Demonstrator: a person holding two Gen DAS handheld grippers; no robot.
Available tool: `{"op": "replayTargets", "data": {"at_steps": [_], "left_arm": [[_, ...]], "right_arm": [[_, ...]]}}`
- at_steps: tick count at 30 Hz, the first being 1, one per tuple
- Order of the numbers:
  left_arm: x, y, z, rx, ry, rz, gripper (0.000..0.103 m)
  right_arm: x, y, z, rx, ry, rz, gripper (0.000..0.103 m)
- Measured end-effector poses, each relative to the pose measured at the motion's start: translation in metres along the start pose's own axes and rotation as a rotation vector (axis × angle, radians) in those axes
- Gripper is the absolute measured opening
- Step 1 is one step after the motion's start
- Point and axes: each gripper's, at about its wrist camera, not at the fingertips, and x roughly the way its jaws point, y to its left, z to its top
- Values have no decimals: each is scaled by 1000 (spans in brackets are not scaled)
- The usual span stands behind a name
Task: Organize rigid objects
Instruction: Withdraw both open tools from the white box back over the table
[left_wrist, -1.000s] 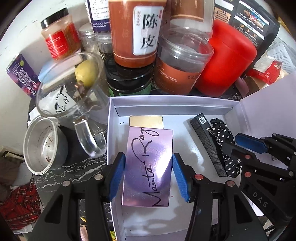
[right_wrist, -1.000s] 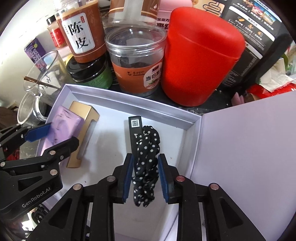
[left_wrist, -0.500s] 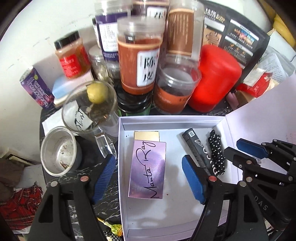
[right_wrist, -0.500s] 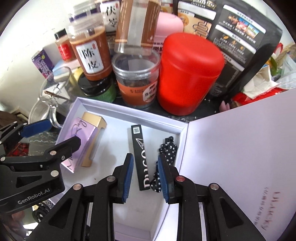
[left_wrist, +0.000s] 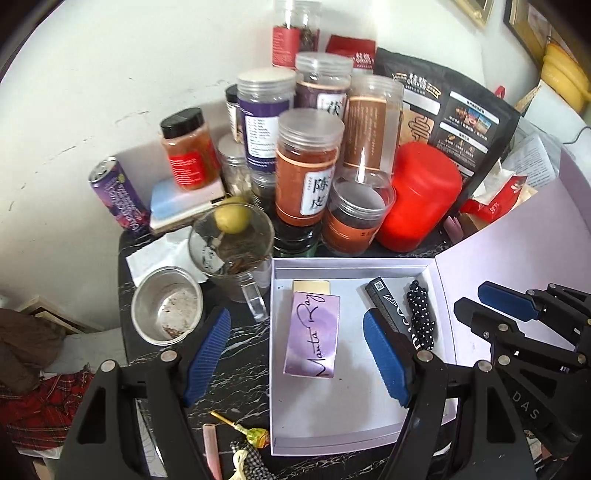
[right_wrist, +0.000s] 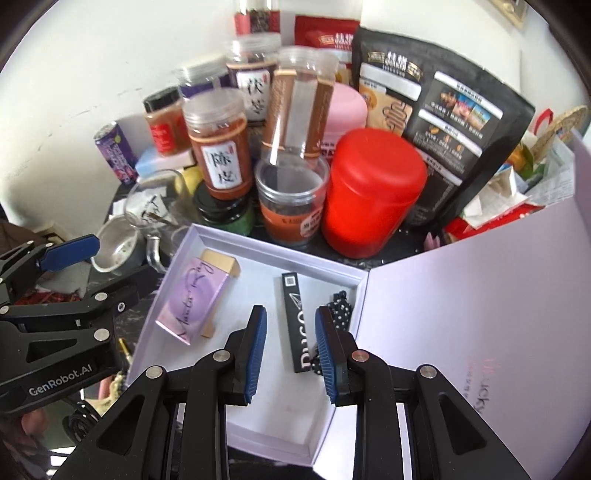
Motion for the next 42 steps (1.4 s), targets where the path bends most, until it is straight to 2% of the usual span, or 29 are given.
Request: {"op": "replayTargets", "data": {"at_steps": [1, 4, 8, 10, 12, 14, 22, 27, 37, 42], "left_arm": [[-4, 2, -1, -3, -4, 2, 75], [-18, 7, -6, -7, -19, 11, 75], [-35, 14, -14, -19, -36, 22, 76], [-42, 18, -19, -27, -41, 29, 81], [-50, 22, -24, -35, -48, 33, 89], [-58, 25, -29, -40, -59, 41, 91], [-90, 36, -48, -51, -89, 59, 91], [-112, 45, -61, -57, -112, 67, 91], [-141, 67, -92, -102, -124, 84, 91], [-144, 79, -109, -127, -96, 80, 91]], "right_arm": [[-5, 2, 0, -3, -6, 1, 28], [-16, 8, -1, -10, -25, 3, 39], [-32, 17, -3, -25, -35, 13, 41], [-40, 22, -5, -31, -44, 18, 41], [-46, 25, -6, -37, -52, 21, 47], [-52, 29, -9, -42, -65, 21, 48], [-76, 47, -23, -72, -104, 38, 52], [-90, 58, -33, -77, -113, 81, 53], [-107, 91, -53, -120, -115, 137, 53], [-109, 110, -63, -154, -107, 162, 53]]}}
